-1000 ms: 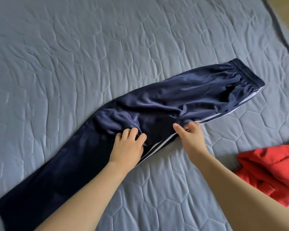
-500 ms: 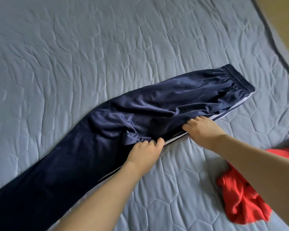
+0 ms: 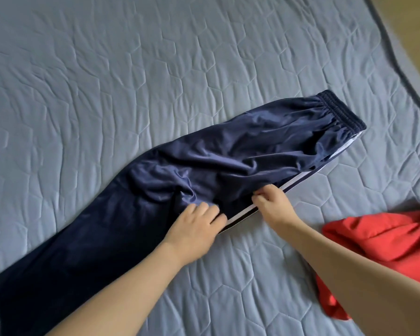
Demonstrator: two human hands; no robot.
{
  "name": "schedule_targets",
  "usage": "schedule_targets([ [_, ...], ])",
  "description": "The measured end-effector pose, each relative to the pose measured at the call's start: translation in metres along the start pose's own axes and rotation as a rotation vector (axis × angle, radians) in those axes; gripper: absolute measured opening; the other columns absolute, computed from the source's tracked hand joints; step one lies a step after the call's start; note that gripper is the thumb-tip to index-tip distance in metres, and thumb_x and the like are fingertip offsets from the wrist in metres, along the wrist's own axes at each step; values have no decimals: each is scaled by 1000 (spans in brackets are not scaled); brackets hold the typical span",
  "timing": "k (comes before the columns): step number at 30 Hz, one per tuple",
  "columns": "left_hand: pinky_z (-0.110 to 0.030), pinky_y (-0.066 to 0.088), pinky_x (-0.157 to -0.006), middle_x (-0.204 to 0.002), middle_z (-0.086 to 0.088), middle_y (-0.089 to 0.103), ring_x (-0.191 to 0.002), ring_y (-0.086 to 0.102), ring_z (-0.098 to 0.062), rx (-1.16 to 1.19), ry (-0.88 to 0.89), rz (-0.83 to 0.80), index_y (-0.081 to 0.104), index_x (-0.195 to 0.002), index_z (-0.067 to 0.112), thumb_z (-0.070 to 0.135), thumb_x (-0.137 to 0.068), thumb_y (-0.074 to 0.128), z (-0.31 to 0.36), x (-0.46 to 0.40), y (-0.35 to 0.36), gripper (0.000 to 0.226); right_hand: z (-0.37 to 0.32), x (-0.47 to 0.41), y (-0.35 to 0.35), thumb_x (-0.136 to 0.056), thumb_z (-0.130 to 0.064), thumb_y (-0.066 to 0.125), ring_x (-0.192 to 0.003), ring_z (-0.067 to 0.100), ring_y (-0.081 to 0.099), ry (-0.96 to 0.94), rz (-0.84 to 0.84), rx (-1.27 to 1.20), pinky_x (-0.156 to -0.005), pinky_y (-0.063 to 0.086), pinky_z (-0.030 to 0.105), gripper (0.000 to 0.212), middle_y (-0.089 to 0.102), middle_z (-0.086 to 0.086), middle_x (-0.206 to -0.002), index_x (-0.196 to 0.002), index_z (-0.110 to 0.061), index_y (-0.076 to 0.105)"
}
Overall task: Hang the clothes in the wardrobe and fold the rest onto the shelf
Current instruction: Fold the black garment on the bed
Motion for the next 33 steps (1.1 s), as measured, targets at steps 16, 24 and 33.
schedule_targets([
  [16,-40,37,-77,-108,-8,53,-100,50,-32,404,-549,2,49,-95,13,20,-90,46,-74,-40,-25,9,-4,-3,-13,-92,-6,57,-88,22,67,430,148,-1082,-83,54,35,11,70,8,-100,-103,-10,60],
  [24,-37,37,-92,-119,-6,58,-111,53,-30,202,-544,-28,52,-114,15,24,-98,46,-99,-133,-19,20,0,-5,-9,-89,0,55,-77,17,62,578,279,-1084,-71,50,28,12,66,4,-87,-96,-10,58],
  [33,-37,36,-68,-109,-13,59,-91,55,-33,290,-601,-108,49,-103,10,3,-93,38,-109,-155,-30,16,-6,-3,-9,-92,-12,46,-104,23,65,588,112,-1464,-88,50,34,32,69,8,-114,-120,-5,61],
])
Point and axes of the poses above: each hand's wrist, its own x-axis away from the middle knuckle, its own y-axis out of the palm, z = x × y, the point moved 3 cm from there along -x, towards the middle knuckle
